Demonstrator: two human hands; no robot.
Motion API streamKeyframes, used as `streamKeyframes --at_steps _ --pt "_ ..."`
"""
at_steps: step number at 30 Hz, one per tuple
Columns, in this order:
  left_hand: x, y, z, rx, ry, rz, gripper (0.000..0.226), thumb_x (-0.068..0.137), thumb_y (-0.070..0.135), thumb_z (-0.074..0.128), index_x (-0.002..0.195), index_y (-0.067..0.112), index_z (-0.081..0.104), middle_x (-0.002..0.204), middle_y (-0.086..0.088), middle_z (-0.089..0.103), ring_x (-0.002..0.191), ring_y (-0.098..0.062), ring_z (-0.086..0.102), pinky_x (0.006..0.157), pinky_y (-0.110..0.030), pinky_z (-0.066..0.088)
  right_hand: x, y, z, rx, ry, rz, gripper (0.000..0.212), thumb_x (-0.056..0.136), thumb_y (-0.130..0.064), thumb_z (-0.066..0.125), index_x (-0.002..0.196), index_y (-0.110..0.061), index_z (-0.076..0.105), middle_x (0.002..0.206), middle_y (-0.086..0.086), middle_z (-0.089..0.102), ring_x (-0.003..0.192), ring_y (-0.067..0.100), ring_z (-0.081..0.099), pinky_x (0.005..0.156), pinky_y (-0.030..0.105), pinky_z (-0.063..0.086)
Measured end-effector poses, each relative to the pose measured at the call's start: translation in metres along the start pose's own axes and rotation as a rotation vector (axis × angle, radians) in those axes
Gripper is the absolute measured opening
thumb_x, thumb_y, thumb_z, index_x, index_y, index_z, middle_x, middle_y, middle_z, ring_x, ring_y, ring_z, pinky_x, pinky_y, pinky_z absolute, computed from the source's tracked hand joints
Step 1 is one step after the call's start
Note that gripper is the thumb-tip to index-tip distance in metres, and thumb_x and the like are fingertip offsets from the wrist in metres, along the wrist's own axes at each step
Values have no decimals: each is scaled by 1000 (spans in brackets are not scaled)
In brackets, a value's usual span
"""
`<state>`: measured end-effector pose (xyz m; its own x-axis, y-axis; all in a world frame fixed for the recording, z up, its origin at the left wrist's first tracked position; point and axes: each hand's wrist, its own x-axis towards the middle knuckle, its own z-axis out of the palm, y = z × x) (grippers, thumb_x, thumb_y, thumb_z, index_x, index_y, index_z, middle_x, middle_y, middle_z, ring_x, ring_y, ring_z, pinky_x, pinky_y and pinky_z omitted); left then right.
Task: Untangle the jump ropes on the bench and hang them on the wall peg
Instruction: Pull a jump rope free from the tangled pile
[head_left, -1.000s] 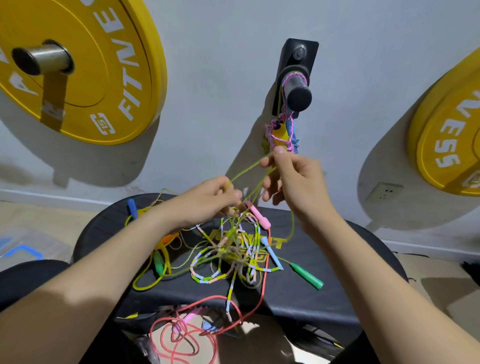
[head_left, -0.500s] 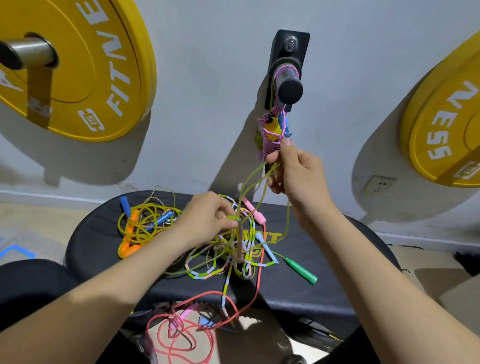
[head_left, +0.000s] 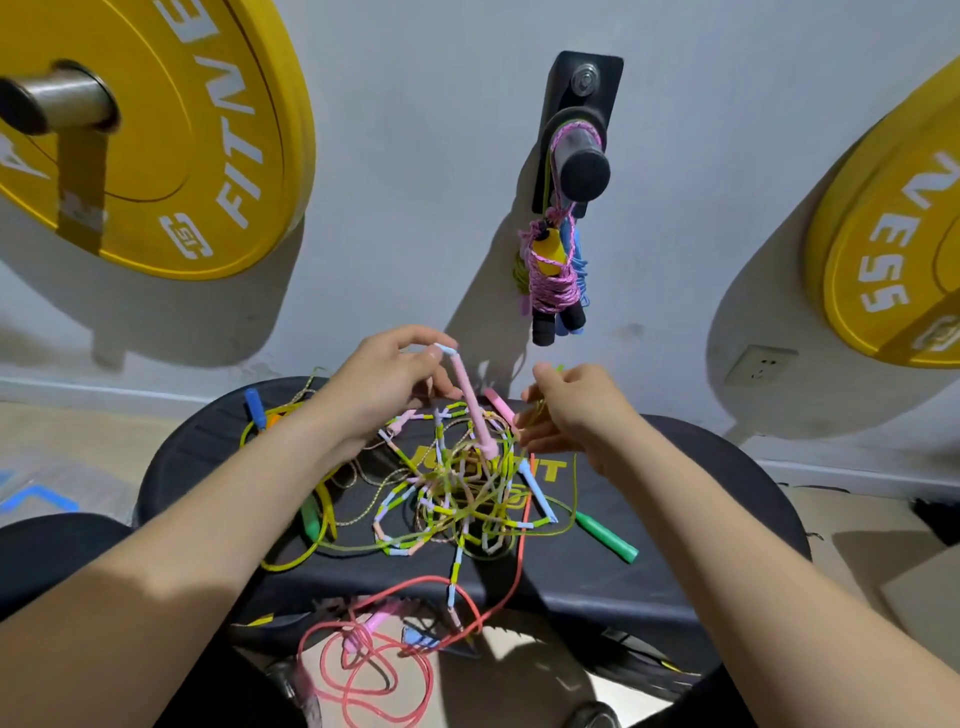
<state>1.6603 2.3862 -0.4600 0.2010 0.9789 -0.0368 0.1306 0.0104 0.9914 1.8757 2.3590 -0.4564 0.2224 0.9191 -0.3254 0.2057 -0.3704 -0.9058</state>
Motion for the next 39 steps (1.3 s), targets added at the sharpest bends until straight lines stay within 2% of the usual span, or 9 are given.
streamKeyframes --at_steps 6,11,19,22,24,27,30,35,39 --pt "7 -16 -11 -369 325 -244 19 105 10 42 110 8 60 83 -7 70 76 -23 79 65 -33 63 11 -3 -19 -323 409 -283 47 107 -44 46 80 -19 75 70 10 74 77 34 70 78 46 60" --pt "12 -31 -19 -410 389 -312 23 105 9 39 117 7 59 87 -6 78 69 -15 79 57 -29 60 10 -8 -24 -258 433 -368 48 108 -47 43 75 -25 71 58 1 71 67 22 67 72 38 55" --pt "-12 -33 -5 761 -209 -457 55 84 22 67 137 25 55 126 -15 52 72 -31 65 72 -39 59 -9 -33 -13 277 82 -512 55 114 -48 35 97 -12 73 52 3 61 38 11 42 40 18 32" --pt "-21 -22 7 1179 -485 -442 120 64 52 88 162 40 19 163 -19 7 125 -39 62 101 -40 55 -16 -42 -15 295 -38 -545 56 111 -54 39 103 -16 78 54 5 61 37 13 39 41 15 30" --pt "-24 -16 11 1002 -517 -309 136 60 66 93 165 44 9 173 -5 7 149 -32 44 115 -44 46 -20 -46 -17 289 -101 -542 56 108 -59 44 105 -18 80 58 8 65 36 14 39 41 15 30" --pt "-24 -14 19 505 -506 -64 96 80 50 89 158 41 34 160 9 45 142 -11 52 113 -36 49 -24 -50 -19 294 -179 -522 59 107 -62 43 106 -16 79 67 12 72 35 12 42 41 16 33" --pt "-22 -9 27 297 -476 38 15 106 26 64 116 33 73 111 3 75 83 -5 66 69 -15 52 -24 -51 -21 253 -156 -528 61 109 -58 41 105 -8 76 74 16 76 37 15 50 40 17 34" --pt "-19 2 17 251 -344 31 27 110 14 51 94 15 73 82 -7 71 80 -25 59 80 -41 45 -22 -46 -35 156 72 -441 58 108 -54 50 88 -4 72 73 14 77 46 22 67 35 21 37" --pt "-16 17 8 125 -113 159 27 107 12 55 92 15 78 74 -3 63 72 -17 56 72 -34 44 -20 -35 -55 -268 235 -294 67 104 -58 53 71 -3 74 60 6 74 39 16 63 38 17 37"
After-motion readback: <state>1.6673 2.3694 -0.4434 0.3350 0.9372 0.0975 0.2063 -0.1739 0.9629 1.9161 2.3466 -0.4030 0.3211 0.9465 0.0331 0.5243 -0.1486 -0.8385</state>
